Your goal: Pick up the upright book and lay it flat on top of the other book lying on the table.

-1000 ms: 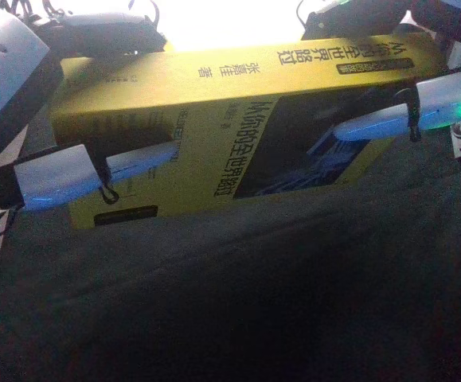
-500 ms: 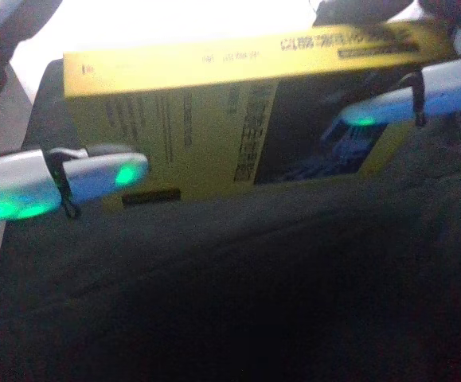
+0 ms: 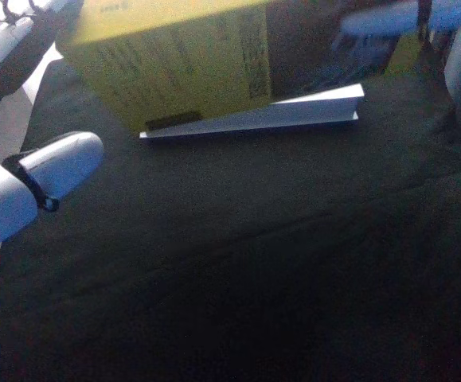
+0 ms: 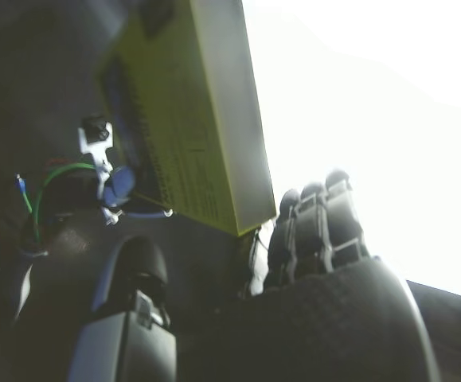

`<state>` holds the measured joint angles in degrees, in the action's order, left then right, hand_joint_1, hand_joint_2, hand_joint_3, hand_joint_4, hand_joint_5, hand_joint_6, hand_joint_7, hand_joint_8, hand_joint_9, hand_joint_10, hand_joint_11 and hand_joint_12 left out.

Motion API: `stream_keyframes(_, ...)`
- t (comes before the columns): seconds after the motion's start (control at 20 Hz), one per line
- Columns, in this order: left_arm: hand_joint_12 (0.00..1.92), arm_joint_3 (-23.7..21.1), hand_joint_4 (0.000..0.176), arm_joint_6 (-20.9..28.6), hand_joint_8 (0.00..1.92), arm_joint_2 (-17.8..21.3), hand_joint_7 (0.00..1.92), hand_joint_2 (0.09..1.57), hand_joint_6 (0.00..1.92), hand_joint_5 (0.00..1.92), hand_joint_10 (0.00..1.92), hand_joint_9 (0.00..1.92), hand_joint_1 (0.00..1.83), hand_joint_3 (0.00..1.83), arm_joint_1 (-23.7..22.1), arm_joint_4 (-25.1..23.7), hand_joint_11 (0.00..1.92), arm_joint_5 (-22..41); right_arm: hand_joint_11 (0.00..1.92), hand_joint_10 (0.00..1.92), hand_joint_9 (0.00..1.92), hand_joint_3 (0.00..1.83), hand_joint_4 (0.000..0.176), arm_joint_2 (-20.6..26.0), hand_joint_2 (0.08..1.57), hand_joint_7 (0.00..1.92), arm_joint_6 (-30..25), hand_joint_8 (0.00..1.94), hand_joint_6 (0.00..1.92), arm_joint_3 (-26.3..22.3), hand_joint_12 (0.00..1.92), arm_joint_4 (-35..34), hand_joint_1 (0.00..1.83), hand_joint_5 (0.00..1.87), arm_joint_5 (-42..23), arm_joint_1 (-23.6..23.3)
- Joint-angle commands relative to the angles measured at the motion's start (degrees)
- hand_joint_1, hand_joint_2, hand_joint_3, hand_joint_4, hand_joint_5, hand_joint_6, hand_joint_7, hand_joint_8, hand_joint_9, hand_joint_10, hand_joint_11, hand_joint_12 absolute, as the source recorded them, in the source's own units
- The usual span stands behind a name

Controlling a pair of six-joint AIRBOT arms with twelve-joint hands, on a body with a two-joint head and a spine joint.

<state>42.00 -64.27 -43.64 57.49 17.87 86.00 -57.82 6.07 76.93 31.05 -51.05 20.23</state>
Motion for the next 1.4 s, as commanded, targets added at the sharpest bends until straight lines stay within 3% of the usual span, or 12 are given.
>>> stream_keyframes(0.0, 0.00, -0.1, 0.164, 0.1, 0.00, -0.5, 0.00, 1.29, 0.00, 0.00, 0.00, 0.00, 0.25, 0.01, 0.1, -1.0, 0.00, 5.4, 1.47, 1.92, 1.47, 0.00, 0.000, -0.4, 1.27, 1.33, -0.7, 1.94, 1.42, 1.1, 1.92, -7.1, 1.08, 0.69, -4.1, -2.0)
stream_keyframes(0.2, 0.00, -0.1, 0.137, 0.1, 0.00, -1.0, 0.00, 1.30, 0.00, 0.00, 0.00, 0.00, 0.34, 0.00, 2.0, -0.2, 0.00, 5.8, 1.33, 1.92, 1.28, 0.00, 0.000, -2.1, 1.28, 1.19, -0.4, 1.94, 1.42, 4.3, 1.92, -7.1, 1.08, 0.68, 0.3, -4.9)
stream_keyframes(0.25, 0.00, -0.2, 0.133, 0.1, 0.00, -1.1, 0.00, 1.32, 0.00, 0.00, 0.00, 0.00, 0.39, 0.01, 2.3, 0.0, 0.00, 6.0, 1.19, 1.92, 1.14, 0.01, 0.000, -2.3, 1.29, 0.79, -0.2, 1.65, 1.47, 4.8, 1.92, -7.1, 1.15, 0.64, 1.4, -5.6)
stream_keyframes(0.4, 0.00, -0.9, 0.126, 0.1, 0.00, -1.1, 0.00, 1.31, 0.00, 0.00, 0.00, 0.00, 0.25, 0.00, 4.2, 0.6, 0.00, 7.8, 0.73, 1.54, 0.85, 0.00, 0.000, -3.3, 1.27, 0.84, 1.7, 1.44, 1.38, 6.7, 1.92, -7.1, 1.19, 0.58, 5.2, -7.8)
stream_keyframes(0.45, 0.00, -1.1, 0.107, 0.1, 0.00, -1.1, 0.00, 1.32, 0.00, 0.00, 0.00, 0.00, 0.28, 0.01, 5.1, 0.8, 0.00, 8.4, 0.93, 1.73, 1.00, 0.00, 0.000, -3.6, 1.27, 0.76, 3.6, 1.46, 1.40, 7.1, 1.92, -7.1, 1.19, 0.66, 6.7, -9.0)
stream_keyframes(0.55, 0.00, -1.0, 0.119, 0.1, 0.00, -1.4, 0.00, 1.33, 0.00, 0.00, 0.00, 0.00, 0.25, 0.01, 6.1, 1.5, 0.00, 9.2, 0.75, 1.55, 0.89, 0.00, 0.000, -4.2, 1.25, 0.87, 6.2, 1.41, 1.34, 7.6, 1.92, -7.1, 1.20, 0.61, 9.2, -10.4)
stream_keyframes(0.6, 0.00, -0.9, 0.101, 0.1, 0.00, -1.7, 0.00, 1.33, 0.00, 0.00, 0.00, 0.00, 0.24, 0.01, 6.2, 1.9, 0.00, 9.6, 0.61, 1.42, 0.83, 0.00, 0.000, -4.6, 1.24, 0.90, 6.3, 1.32, 1.35, 8.3, 1.92, -7.1, 1.20, 0.64, 9.4, -10.5)
stream_keyframes(0.7, 0.00, -0.7, 0.101, 0.1, 0.00, -2.1, 0.00, 1.32, 0.00, 0.00, 0.00, 0.00, 0.21, 0.00, 6.5, 2.4, 0.00, 10.5, 0.63, 1.30, 0.88, 0.00, 0.000, -6.1, 1.21, 0.95, 6.3, 1.22, 1.31, 9.9, 1.86, -6.8, 1.22, 0.67, 10.0, -10.5)
stream_keyframes(0.85, 0.00, -0.5, 0.118, 0.1, 0.00, -2.1, 0.00, 1.31, 0.00, 0.00, 0.00, 0.00, 0.29, 0.00, 6.9, 2.4, 0.00, 11.2, 0.58, 1.56, 0.78, 0.00, 0.000, -7.9, 1.19, 0.98, 8.5, 1.08, 1.16, 10.8, 1.86, -5.7, 1.36, 0.66, 11.2, -10.5)
stream_keyframes(1.2, 0.00, -0.6, 0.087, 0.1, 0.00, -1.8, 0.00, 1.32, 0.00, 0.00, 0.00, 0.00, 0.38, 0.00, 7.4, 2.4, 0.00, 12.5, 0.61, 1.40, 0.90, 0.00, 0.000, -11.3, 1.13, 1.10, 8.6, 0.82, 1.03, 13.0, 1.78, -4.6, 1.38, 0.76, 13.6, -7.3)
stream_keyframes(1.3, 0.00, -0.7, 0.100, 0.1, 0.00, -1.7, 0.00, 1.31, 0.00, 0.00, 0.00, 0.00, 0.37, 0.00, 7.5, 2.4, 0.00, 13.0, 0.61, 1.37, 0.93, 0.00, 0.000, -12.1, 1.13, 1.10, 8.6, 0.81, 1.04, 14.0, 1.75, -5.9, 1.38, 0.76, 14.2, -5.5)
stream_keyframes(1.35, 0.00, -0.7, 0.072, 0.1, 0.00, -1.6, 0.00, 1.32, 0.00, 0.00, 0.00, 0.00, 0.38, 0.00, 7.6, 2.4, 0.00, 13.0, 0.65, 1.38, 0.94, 0.00, 0.000, -12.6, 1.14, 1.07, 8.6, 0.86, 1.08, 14.7, 1.77, -6.5, 1.38, 0.73, 14.7, -4.6)
